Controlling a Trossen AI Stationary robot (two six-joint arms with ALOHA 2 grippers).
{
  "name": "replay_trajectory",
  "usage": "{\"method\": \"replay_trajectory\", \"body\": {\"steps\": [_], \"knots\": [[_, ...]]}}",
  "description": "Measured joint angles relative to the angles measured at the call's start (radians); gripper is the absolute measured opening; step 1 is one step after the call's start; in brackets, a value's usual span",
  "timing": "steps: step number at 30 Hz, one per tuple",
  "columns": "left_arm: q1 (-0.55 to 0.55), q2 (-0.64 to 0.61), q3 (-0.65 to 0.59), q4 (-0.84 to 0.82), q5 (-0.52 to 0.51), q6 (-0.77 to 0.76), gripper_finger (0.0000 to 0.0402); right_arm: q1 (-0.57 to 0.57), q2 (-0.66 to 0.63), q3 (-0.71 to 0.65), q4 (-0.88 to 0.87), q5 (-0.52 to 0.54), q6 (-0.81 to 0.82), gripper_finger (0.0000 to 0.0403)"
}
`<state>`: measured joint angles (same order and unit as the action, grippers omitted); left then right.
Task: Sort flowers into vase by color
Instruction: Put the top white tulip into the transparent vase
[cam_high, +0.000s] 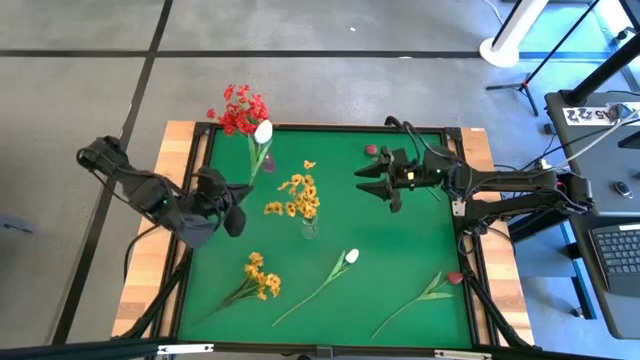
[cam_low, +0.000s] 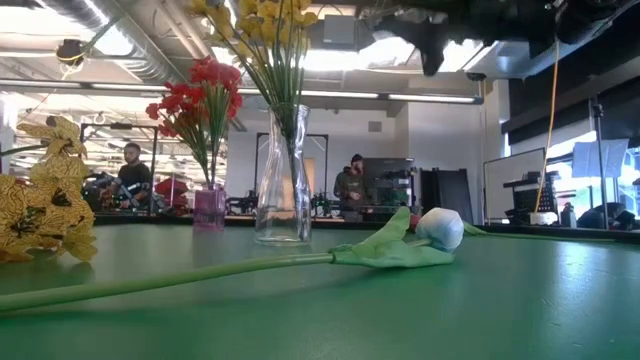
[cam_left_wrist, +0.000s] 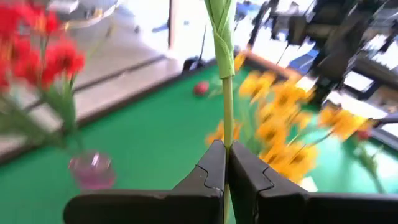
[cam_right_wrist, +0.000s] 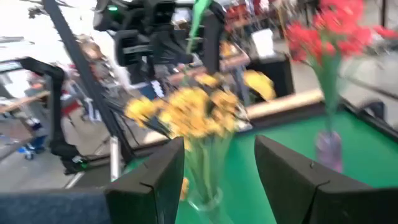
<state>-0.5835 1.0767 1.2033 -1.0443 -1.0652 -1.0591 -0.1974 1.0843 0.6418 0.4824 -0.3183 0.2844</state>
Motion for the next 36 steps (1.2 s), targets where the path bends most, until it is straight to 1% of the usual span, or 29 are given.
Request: {"method": "replay_trajectory", "body": {"steps": [2,4,6,9,11,14,17,20,22,24,27,30,34,36], "knots": [[0.0,0.0,0.034,0.09,-0.017,0.117,0.0,0.026,0.0,0.0,0.027,0.0,0.0,0.0193],[-0.002,0.0,0.06,0.224,-0.026,0.254,0.0,0.051,0.0,0.0,0.042,0.0,-0.001,0.0193],[-0.017,-0.001,0.07,0.4,-0.022,0.421,0.0,0.07,0.0,0.0,0.05,0.0,-0.003,0.0193],[-0.05,0.006,0.07,0.666,0.012,0.662,0.0,0.088,0.0,0.0,0.049,0.007,-0.004,0.0193],[-0.07,0.023,0.071,0.808,0.032,0.784,0.0,0.101,0.0,0.0,0.053,0.011,-0.004,0.0193],[-0.085,0.071,0.071,0.931,0.065,0.899,0.0,0.135,0.0,0.0,0.1,0.013,-0.001,0.0193],[-0.068,0.133,0.071,0.998,0.087,0.945,0.0,0.189,0.0,0.0,0.178,0.049,-0.002,0.0193],[-0.033,0.195,0.071,1.046,0.09,0.969,0.0,0.253,0.0,0.0,0.228,0.147,-0.007,0.0193],[-0.009,0.228,0.071,1.056,0.092,0.974,0.0,0.29,0.0,0.01,0.228,0.203,-0.031,0.0193],[0.018,0.253,0.071,1.058,0.099,0.963,0.0,0.323,0.0,0.029,0.211,0.238,-0.053,0.0193],[0.06,0.28,0.07,1.082,0.171,0.94,0.0,0.357,0.003,0.059,0.169,0.276,-0.058,0.0193],[0.098,0.298,0.07,1.16,0.261,0.943,0.0,0.384,0.034,0.078,0.166,0.316,-0.093,0.0193],[0.142,0.309,0.07,1.242,0.373,0.953,0.0,0.389,0.106,0.121,0.164,0.309,-0.112,0.0193],[0.16,0.31,0.07,1.249,0.406,0.953,0.0,0.388,0.146,0.146,0.166,0.303,-0.114,0.0193]]}}
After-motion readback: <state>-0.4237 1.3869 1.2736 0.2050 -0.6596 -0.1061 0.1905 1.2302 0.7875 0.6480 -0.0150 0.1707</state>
